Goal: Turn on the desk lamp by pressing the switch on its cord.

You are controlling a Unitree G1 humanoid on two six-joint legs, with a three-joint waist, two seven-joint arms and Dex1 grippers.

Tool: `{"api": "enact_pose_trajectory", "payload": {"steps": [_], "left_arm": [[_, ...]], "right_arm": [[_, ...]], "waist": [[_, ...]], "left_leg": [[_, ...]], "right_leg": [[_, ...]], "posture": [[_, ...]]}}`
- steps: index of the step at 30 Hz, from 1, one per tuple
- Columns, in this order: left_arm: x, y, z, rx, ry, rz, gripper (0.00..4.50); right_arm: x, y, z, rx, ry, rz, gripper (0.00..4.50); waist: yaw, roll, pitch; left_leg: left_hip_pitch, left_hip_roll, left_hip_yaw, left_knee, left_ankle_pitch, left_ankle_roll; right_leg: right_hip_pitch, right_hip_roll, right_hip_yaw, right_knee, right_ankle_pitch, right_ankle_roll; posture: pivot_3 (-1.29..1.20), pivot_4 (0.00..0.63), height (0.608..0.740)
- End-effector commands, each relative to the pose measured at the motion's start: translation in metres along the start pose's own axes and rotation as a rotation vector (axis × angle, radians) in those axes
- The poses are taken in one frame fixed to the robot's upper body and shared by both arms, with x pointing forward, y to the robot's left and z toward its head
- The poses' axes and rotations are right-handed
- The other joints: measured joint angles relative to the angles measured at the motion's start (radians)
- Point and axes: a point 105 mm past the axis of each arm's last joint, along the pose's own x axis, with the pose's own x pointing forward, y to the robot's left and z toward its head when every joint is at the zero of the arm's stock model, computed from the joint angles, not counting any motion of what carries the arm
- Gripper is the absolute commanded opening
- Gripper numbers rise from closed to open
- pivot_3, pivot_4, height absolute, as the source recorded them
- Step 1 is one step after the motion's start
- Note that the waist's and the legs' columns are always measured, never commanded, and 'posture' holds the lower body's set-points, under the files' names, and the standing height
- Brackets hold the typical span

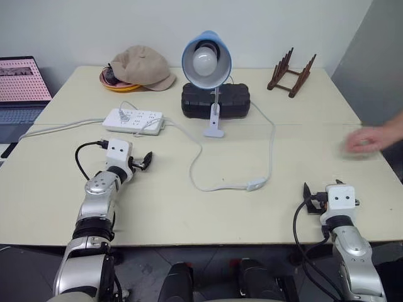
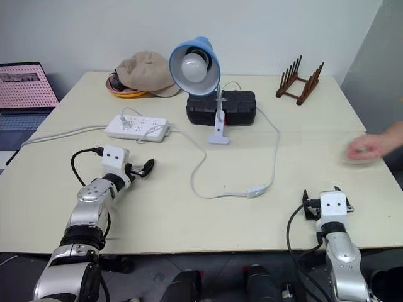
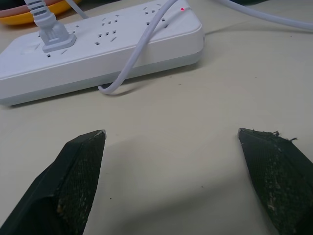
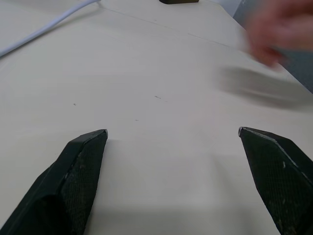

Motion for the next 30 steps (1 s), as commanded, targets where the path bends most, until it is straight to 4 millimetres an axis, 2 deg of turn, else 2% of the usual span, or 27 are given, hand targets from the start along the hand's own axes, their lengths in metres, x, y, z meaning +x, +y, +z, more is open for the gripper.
{"api": "enact_pose_trajectory", "payload": {"steps": [1,8,12,15,18,20,22,23,26,30], "left_arm": [[-0.010,0.017,-0.001,-0.007,-0.001,0.044,4.49],[-0.006,0.004,0.016,0.024,-0.034,-0.071,4.49],[-0.008,-0.010,0.040,0.042,-0.068,-0.251,4.49],[-0.012,-0.042,0.061,0.098,-0.086,-0.494,4.49],[-0.018,-0.070,0.074,0.143,-0.074,-0.683,4.49],[-0.026,-0.098,0.084,0.209,-0.059,-0.871,4.49],[-0.030,-0.114,0.089,0.247,-0.051,-0.972,4.49],[-0.031,-0.129,0.093,0.273,-0.058,-1.041,4.49],[-0.031,-0.165,0.103,0.323,-0.091,-1.163,4.49],[-0.032,-0.214,0.102,0.334,-0.137,-1.270,4.49]], "right_arm": [[-0.003,0.008,0.008,0.000,-0.031,0.043,4.50],[-0.002,0.002,0.008,-0.006,-0.031,0.025,4.50],[-0.004,-0.003,0.011,-0.006,-0.035,0.026,4.50],[-0.011,0.001,0.023,0.010,-0.055,0.109,4.50],[-0.020,0.002,0.031,0.006,-0.054,0.173,4.50],[-0.035,0.017,0.038,0.021,-0.045,0.328,4.50],[-0.047,0.027,0.041,0.039,-0.031,0.433,4.50],[-0.056,0.036,0.040,0.041,0.000,0.518,4.50],[-0.075,0.050,0.041,0.060,0.058,0.667,4.50],[-0.082,0.048,0.046,0.053,0.079,0.675,4.50]], "waist": [[-0.002,0.000,0.000],[-0.001,-0.001,0.000],[0.000,-0.001,0.000],[0.001,-0.001,0.000],[0.004,-0.001,0.000],[0.004,-0.001,0.000],[0.004,-0.001,0.000],[0.003,-0.001,0.000],[0.004,-0.001,0.000],[0.002,-0.002,0.001]], "left_leg": [[0.000,0.000,0.000,0.000,0.000,0.000],[0.001,0.001,0.001,-0.002,0.000,0.000],[0.001,0.001,0.001,-0.002,0.000,0.000],[0.000,0.001,0.001,-0.002,0.000,0.000],[-0.002,0.001,0.001,-0.002,0.000,0.000],[-0.003,0.000,0.001,-0.002,0.000,0.000],[-0.004,0.000,0.001,-0.002,0.000,0.000],[-0.004,0.000,0.001,-0.002,0.000,0.000],[-0.004,0.000,0.001,-0.002,0.000,0.000],[-0.005,0.000,0.001,0.000,0.000,0.000]], "right_leg": [[0.000,0.000,0.000,0.000,0.000,0.000],[0.000,0.000,0.000,-0.001,-0.001,-0.001],[0.000,0.000,0.000,-0.001,-0.001,-0.001],[-0.001,0.000,0.000,-0.001,-0.001,-0.002],[-0.002,0.000,0.000,-0.001,-0.001,-0.002],[-0.002,0.000,0.000,-0.002,-0.001,-0.002],[-0.002,0.000,-0.001,-0.002,-0.002,-0.002],[-0.002,0.000,-0.001,-0.002,-0.002,-0.002],[-0.002,0.000,0.000,-0.003,-0.002,-0.002],[-0.002,0.000,0.000,-0.003,-0.002,-0.002]], "posture": [[0.00,0.150,0.740],[0.00,0.150,0.740],[0.00,0.150,0.740],[0.00,0.150,0.740],[0.00,0.150,0.740],[0.00,0.150,0.740],[0.00,0.150,0.740],[0.00,0.150,0.740],[0.00,0.150,0.740],[0.00,0.150,0.740]]}}
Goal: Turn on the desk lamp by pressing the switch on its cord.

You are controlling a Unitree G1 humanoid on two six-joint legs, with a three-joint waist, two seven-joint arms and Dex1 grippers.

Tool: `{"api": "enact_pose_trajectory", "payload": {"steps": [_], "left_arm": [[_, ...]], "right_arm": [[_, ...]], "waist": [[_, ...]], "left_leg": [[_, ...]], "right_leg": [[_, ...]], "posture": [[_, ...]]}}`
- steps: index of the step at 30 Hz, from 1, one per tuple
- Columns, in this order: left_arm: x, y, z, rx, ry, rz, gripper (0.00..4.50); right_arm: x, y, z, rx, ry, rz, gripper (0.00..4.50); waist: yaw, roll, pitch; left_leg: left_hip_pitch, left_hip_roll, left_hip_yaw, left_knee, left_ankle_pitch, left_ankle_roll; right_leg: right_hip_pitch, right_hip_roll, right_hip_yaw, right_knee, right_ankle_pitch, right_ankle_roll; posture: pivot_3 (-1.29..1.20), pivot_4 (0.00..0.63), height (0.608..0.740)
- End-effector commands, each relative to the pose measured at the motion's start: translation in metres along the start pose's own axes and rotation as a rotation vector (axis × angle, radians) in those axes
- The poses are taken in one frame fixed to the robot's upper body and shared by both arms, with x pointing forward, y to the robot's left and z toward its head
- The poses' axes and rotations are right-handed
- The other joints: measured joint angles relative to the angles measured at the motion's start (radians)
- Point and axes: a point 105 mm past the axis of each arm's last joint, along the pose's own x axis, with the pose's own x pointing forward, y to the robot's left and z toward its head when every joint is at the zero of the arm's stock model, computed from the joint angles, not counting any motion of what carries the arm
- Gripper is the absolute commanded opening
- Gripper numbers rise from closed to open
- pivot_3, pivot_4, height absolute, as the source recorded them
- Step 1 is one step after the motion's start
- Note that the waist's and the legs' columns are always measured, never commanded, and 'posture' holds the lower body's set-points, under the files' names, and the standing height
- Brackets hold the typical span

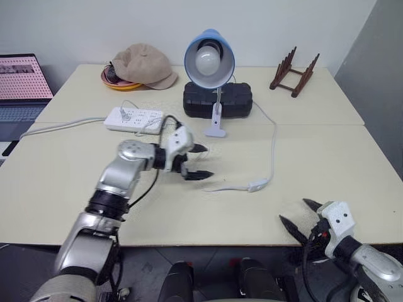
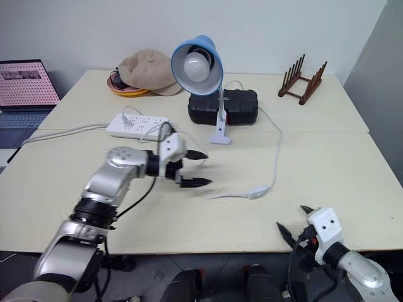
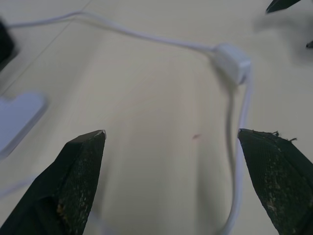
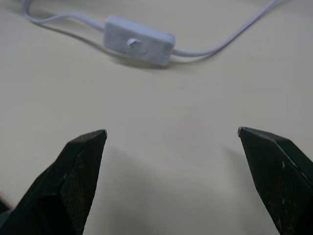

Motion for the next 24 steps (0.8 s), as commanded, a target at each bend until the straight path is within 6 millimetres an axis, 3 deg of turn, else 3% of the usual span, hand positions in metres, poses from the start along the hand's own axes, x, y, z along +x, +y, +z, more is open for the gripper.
{"api": "enact_pose_trajectory", "payload": {"steps": [1,4,8,10,15,20,24], "left_arm": [[0.030,-0.014,0.010,0.074,-0.026,-0.073,4.49],[0.033,-0.012,0.011,0.065,-0.036,-0.070,4.49],[0.005,0.007,0.013,0.058,-0.021,-0.008,4.49],[-0.006,0.008,0.015,0.053,-0.020,-0.012,4.49],[-0.030,-0.015,0.018,0.077,-0.061,-0.018,4.49],[-0.036,-0.046,0.014,0.106,-0.067,-0.002,4.49],[-0.036,-0.058,0.019,0.072,-0.112,0.036,4.49]], "right_arm": [[-0.006,0.003,0.014,-0.014,-0.028,-0.008,4.50],[-0.004,-0.006,0.018,-0.036,-0.039,-0.084,4.50],[0.009,-0.007,0.031,-0.149,-0.046,-0.003,4.50],[0.017,-0.009,0.035,-0.222,-0.032,0.065,4.50],[0.054,-0.025,0.053,-0.546,0.029,0.328,4.50],[0.066,-0.048,0.042,-0.735,0.173,0.518,4.50],[0.077,-0.055,0.046,-0.784,0.199,0.603,4.50]], "waist": [[0.000,-0.001,0.000],[-0.004,-0.001,0.000],[-0.010,-0.001,0.001],[-0.010,-0.001,0.001],[-0.015,-0.001,0.003],[-0.007,-0.001,0.004],[0.002,0.000,0.005]], "left_leg": [[0.000,0.000,0.000,0.000,0.000,0.000],[-0.001,0.000,0.000,0.000,0.000,0.000],[-0.001,0.000,-0.001,-0.001,0.000,0.000],[-0.001,0.000,0.000,0.000,0.000,0.000],[-0.002,-0.001,0.000,0.000,0.000,0.000],[-0.002,0.000,-0.001,-0.002,0.000,0.000],[-0.005,0.000,-0.001,-0.002,0.000,0.001]], "right_leg": [[0.000,0.000,0.000,0.000,0.000,0.000],[-0.001,0.000,0.000,0.000,0.000,0.000],[-0.002,0.001,0.000,0.000,0.000,0.000],[-0.002,0.001,0.000,0.000,0.000,0.000],[-0.001,0.000,-0.001,-0.002,0.000,0.000],[-0.001,0.000,-0.003,-0.002,0.001,0.006],[-0.002,0.000,-0.004,-0.002,-0.001,0.007]], "posture": [[0.00,0.150,0.740],[0.00,0.150,0.740],[0.00,0.150,0.740],[0.00,0.150,0.740],[0.00,0.150,0.740],[0.00,0.150,0.740],[0.00,0.150,0.740]]}}
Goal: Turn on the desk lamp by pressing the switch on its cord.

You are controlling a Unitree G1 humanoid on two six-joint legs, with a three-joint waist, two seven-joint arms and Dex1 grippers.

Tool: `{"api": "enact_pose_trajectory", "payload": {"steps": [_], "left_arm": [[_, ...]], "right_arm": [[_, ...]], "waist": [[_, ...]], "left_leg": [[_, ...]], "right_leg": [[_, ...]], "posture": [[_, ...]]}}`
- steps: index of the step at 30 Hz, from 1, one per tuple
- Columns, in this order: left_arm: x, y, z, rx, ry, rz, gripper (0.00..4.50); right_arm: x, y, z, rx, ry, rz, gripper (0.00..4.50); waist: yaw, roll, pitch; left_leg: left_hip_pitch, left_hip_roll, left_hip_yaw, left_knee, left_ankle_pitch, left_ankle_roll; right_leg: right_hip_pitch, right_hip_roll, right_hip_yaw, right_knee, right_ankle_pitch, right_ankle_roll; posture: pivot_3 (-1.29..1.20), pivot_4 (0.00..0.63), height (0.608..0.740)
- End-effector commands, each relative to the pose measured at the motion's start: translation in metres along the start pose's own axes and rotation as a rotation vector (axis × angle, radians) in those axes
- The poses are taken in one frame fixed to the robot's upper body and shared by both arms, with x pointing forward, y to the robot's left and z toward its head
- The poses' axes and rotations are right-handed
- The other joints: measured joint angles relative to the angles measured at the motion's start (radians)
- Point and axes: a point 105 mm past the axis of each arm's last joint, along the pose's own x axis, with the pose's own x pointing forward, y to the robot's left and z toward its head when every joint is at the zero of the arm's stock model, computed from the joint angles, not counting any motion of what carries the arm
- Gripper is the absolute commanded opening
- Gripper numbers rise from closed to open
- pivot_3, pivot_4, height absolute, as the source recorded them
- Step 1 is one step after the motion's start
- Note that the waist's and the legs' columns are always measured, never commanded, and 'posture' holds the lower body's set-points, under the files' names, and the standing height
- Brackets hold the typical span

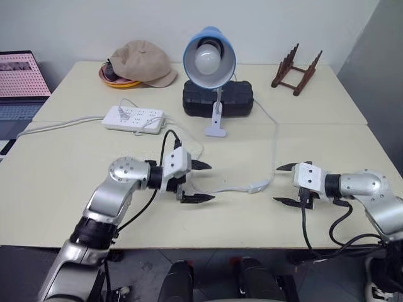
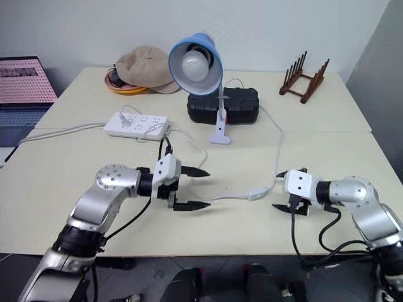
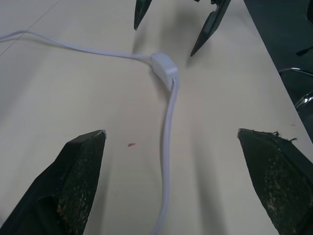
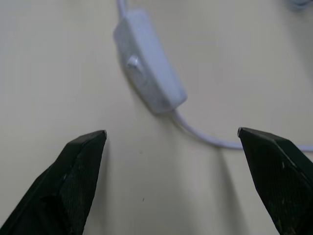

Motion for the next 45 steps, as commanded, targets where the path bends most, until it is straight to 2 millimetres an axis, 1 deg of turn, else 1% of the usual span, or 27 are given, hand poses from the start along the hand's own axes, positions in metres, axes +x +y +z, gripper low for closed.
{"api": "enact_pose_trajectory", "payload": {"steps": [1,5,15,19,20,23,24,26,27,28,30,33,35,38,42,43,45], "left_arm": [[-0.003,-0.006,0.021,0.044,-0.061,0.037,4.49],[-0.005,-0.015,0.024,0.022,-0.085,0.049,4.49],[-0.013,-0.028,0.025,0.071,-0.088,0.019,4.49],[-0.017,-0.025,0.026,0.067,-0.090,0.024,4.50],[-0.018,-0.023,0.027,0.066,-0.093,0.028,4.50],[-0.019,-0.022,0.029,0.063,-0.095,0.029,4.50],[-0.019,-0.023,0.028,0.065,-0.087,0.025,4.50],[-0.019,-0.024,0.025,0.068,-0.072,0.017,4.50],[-0.019,-0.025,0.024,0.067,-0.069,0.015,4.50],[-0.019,-0.025,0.023,0.065,-0.068,0.014,4.50],[-0.019,-0.025,0.024,0.066,-0.066,0.009,4.50],[-0.018,-0.022,0.025,0.064,-0.070,0.008,4.50],[-0.017,-0.020,0.026,0.056,-0.075,0.012,4.50],[-0.017,-0.018,0.024,0.009,-0.085,0.022,4.50],[-0.018,-0.011,0.024,-0.172,-0.140,0.065,4.50],[-0.018,-0.010,0.024,-0.243,-0.162,0.073,4.50],[-0.019,-0.008,0.025,-0.346,-0.192,0.077,4.50]], "right_arm": [[0.000,-0.005,0.004,-0.095,-0.004,0.082,4.50],[0.010,-0.013,0.010,-0.105,-0.051,0.115,4.50],[0.023,-0.021,0.018,-0.108,-0.116,0.184,4.50],[0.028,-0.027,0.022,-0.104,-0.139,0.182,3.79],[0.029,-0.027,0.022,-0.105,-0.139,0.183,3.45],[0.029,-0.029,0.022,-0.106,-0.145,0.182,2.81],[0.029,-0.029,0.022,-0.106,-0.145,0.183,2.51],[0.028,-0.029,0.022,-0.102,-0.149,0.183,2.13],[0.028,-0.028,0.022,-0.099,-0.151,0.184,1.82],[0.028,-0.028,0.022,-0.100,-0.149,0.186,1.67],[0.026,-0.027,0.021,-0.097,-0.146,0.191,1.11],[0.022,-0.029,0.023,-0.094,-0.150,0.191,0.43],[0.021,-0.030,0.024,-0.093,-0.153,0.191,0.40],[0.019,-0.030,0.027,-0.043,-0.179,0.175,0.40],[0.015,-0.038,0.051,0.202,-0.336,0.104,0.40],[0.012,-0.041,0.063,0.324,-0.414,0.082,0.40],[0.007,-0.042,0.078,0.489,-0.504,0.080,0.40]], "waist": [[0.001,0.000,0.000],[-0.001,0.000,0.000],[-0.002,0.000,0.000],[-0.002,0.000,0.000],[-0.002,0.000,0.000],[-0.001,0.000,0.000],[-0.001,0.000,0.000],[-0.001,0.000,0.000],[-0.001,0.000,0.000],[-0.001,0.000,0.000],[-0.001,0.000,0.000],[-0.001,0.000,0.000],[-0.001,0.000,0.000],[-0.001,0.000,0.000],[-0.001,0.000,0.000],[-0.001,0.000,0.000],[-0.002,0.000,0.000]], "left_leg": [[0.000,0.000,0.000,0.000,0.000,0.000],[0.001,0.000,0.000,0.001,0.000,0.000],[0.004,0.000,0.001,0.001,0.000,0.000],[0.005,0.000,0.001,0.001,0.000,0.000],[0.005,0.000,0.001,0.001,0.000,0.000],[0.005,0.000,0.001,0.001,0.000,0.000],[0.005,0.000,0.001,0.001,0.000,0.000],[0.005,0.000,0.001,0.001,0.000,0.000],[0.005,0.000,0.001,0.001,0.000,0.000],[0.005,0.000,0.001,0.001,0.000,0.000],[0.005,0.000,0.001,0.001,0.000,0.000],[0.005,0.000,0.001,0.001,0.000,0.000],[0.005,0.000,0.001,0.001,0.000,0.000],[0.005,0.000,0.001,0.001,0.000,0.000],[0.005,0.000,0.000,0.001,0.000,0.000],[0.005,0.000,0.000,0.001,0.000,0.000],[0.005,0.000,-0.001,0.001,0.000,0.000]], "right_leg": [[0.000,0.000,0.000,0.000,0.000,0.000],[0.001,0.000,0.000,0.000,0.000,0.000],[0.001,0.000,0.002,0.004,0.001,0.000],[0.001,0.000,0.002,0.004,0.001,0.000],[0.001,0.000,0.002,0.004,0.001,0.000],[0.002,0.000,0.002,0.004,0.001,0.000],[0.002,0.000,0.002,0.004,0.001,0.000],[0.002,0.000,0.002,0.004,0.001,0.000],[0.002,0.000,0.002,0.004,0.001,0.000],[0.002,0.000,0.002,0.004,0.001,0.000],[0.002,0.000,0.002,0.004,0.001,0.000],[0.002,0.000,0.002,0.005,0.001,0.000],[0.002,0.000,0.002,0.005,0.001,0.000],[0.002,0.000,0.002,0.005,0.001,0.000],[0.002,0.000,0.002,0.005,0.001,0.000],[0.002,0.000,0.001,0.006,0.001,0.000],[0.002,0.001,0.001,0.006,0.001,0.000]], "posture": [[0.00,0.150,0.740],[0.00,0.150,0.740],[0.00,0.150,0.740],[0.00,0.150,0.740],[0.00,0.150,0.740],[0.00,0.150,0.740],[0.00,0.150,0.740],[0.00,0.150,0.740],[0.00,0.150,0.740],[0.00,0.150,0.740],[0.00,0.150,0.740],[0.00,0.150,0.740],[0.00,0.150,0.740],[0.00,0.150,0.740],[0.00,0.150,0.740],[0.00,0.150,0.740],[0.00,0.150,0.740]]}}
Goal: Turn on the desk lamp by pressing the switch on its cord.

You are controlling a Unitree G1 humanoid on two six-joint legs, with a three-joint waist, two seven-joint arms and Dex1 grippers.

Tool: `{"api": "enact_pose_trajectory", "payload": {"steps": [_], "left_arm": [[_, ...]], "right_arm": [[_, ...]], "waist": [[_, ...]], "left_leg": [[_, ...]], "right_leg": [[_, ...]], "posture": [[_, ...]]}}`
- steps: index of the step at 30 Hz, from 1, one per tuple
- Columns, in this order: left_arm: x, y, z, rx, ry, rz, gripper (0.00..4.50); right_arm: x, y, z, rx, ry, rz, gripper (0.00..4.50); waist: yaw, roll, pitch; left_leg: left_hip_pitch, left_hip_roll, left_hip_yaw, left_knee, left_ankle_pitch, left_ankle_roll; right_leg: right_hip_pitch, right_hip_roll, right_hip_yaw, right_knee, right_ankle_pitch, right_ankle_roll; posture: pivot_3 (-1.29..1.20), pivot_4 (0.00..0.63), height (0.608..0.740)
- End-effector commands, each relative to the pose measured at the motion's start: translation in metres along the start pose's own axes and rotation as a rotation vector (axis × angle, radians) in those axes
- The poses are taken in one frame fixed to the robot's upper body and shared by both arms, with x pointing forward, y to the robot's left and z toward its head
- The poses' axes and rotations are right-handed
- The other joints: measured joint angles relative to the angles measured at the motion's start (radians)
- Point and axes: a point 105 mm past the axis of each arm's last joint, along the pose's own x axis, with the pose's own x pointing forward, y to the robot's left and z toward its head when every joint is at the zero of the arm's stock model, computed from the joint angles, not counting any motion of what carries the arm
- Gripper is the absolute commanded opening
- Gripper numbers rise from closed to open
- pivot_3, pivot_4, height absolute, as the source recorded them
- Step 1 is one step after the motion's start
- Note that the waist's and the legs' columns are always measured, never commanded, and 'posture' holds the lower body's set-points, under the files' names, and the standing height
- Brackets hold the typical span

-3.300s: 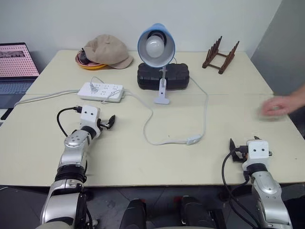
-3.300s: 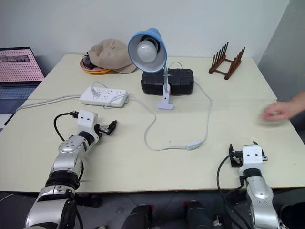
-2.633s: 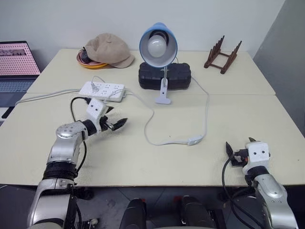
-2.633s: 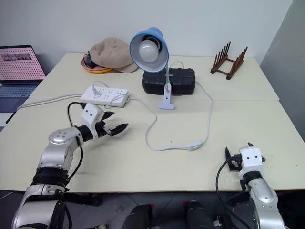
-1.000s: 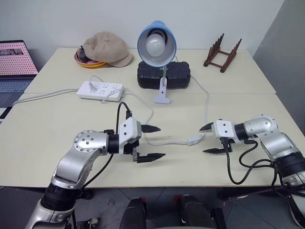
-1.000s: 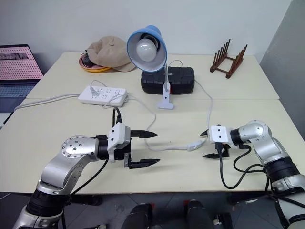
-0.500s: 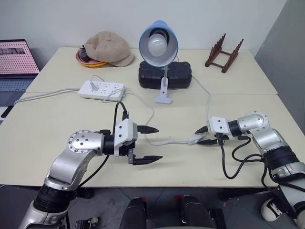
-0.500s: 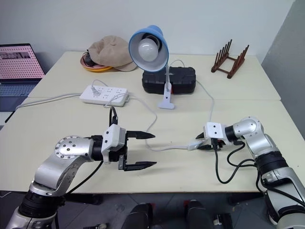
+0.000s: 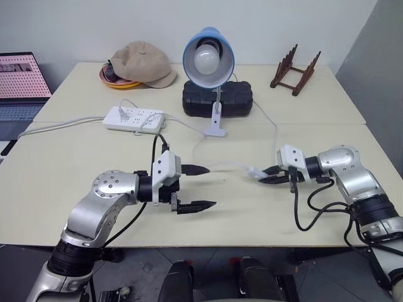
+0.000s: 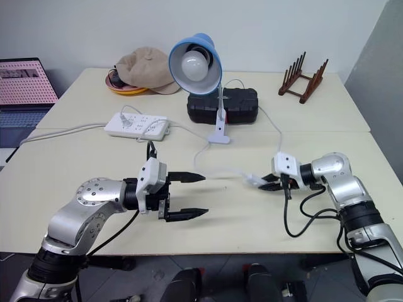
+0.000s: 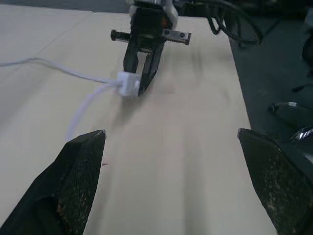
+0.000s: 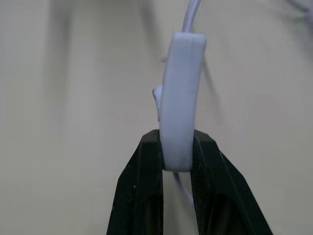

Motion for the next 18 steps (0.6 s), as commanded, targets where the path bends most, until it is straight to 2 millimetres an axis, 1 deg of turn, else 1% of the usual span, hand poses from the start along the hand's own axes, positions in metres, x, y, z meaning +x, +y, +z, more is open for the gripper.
{"api": "enact_pose_trajectory", "payload": {"steps": [1,4,7,9,11,14,18], "left_arm": [[-0.003,0.002,0.014,-0.197,-0.092,0.010,4.50],[0.005,0.000,0.015,-0.388,-0.145,-0.035,4.50],[0.019,0.005,0.013,-0.542,-0.169,-0.076,4.50],[0.028,0.008,0.017,-0.612,-0.191,-0.126,4.50],[0.033,0.010,0.022,-0.643,-0.199,-0.170,4.50],[0.037,0.010,0.028,-0.674,-0.199,-0.213,4.50],[0.043,0.010,0.031,-0.669,-0.181,-0.258,4.50]], "right_arm": [[-0.006,0.006,0.042,0.290,-0.243,-0.044,0.40],[-0.006,0.026,0.048,0.492,-0.305,0.023,0.40],[-0.007,0.041,0.051,0.595,-0.315,0.101,0.40],[-0.008,0.049,0.053,0.633,-0.309,0.153,0.40],[-0.009,0.055,0.057,0.659,-0.307,0.195,0.40],[-0.010,0.062,0.059,0.653,-0.283,0.229,0.40],[-0.008,0.069,0.061,0.638,-0.266,0.257,0.40]], "waist": [[-0.001,0.000,0.000],[0.001,0.000,0.000],[0.007,0.000,0.000],[0.004,0.000,0.000],[0.001,0.000,0.000],[-0.003,0.000,0.000],[-0.005,0.000,0.000]], "left_leg": [[0.000,0.000,0.000,0.000,0.000,0.000],[0.000,0.000,-0.001,0.000,0.000,0.000],[0.000,-0.001,-0.001,0.002,0.000,0.000],[-0.001,-0.001,-0.001,0.003,0.000,0.000],[-0.001,-0.001,-0.001,0.004,0.000,0.000],[-0.001,-0.001,-0.001,0.003,0.000,0.000],[-0.001,-0.001,-0.001,0.001,0.000,0.000]], "right_leg": [[0.000,0.000,0.000,0.001,0.000,0.000],[0.000,0.000,-0.001,0.001,0.000,0.000],[0.001,0.000,-0.001,0.000,0.000,0.000],[0.001,0.000,-0.001,0.000,0.000,0.001],[0.001,0.000,-0.001,0.000,0.001,0.001],[0.000,0.000,-0.001,0.000,0.001,0.001],[0.000,0.001,-0.001,-0.001,0.000,0.001]], "posture": [[0.00,0.150,0.740],[0.00,0.150,0.740],[0.00,0.150,0.740],[0.00,0.150,0.740],[0.00,0.150,0.740],[0.00,0.150,0.740],[0.00,0.150,0.740]]}}
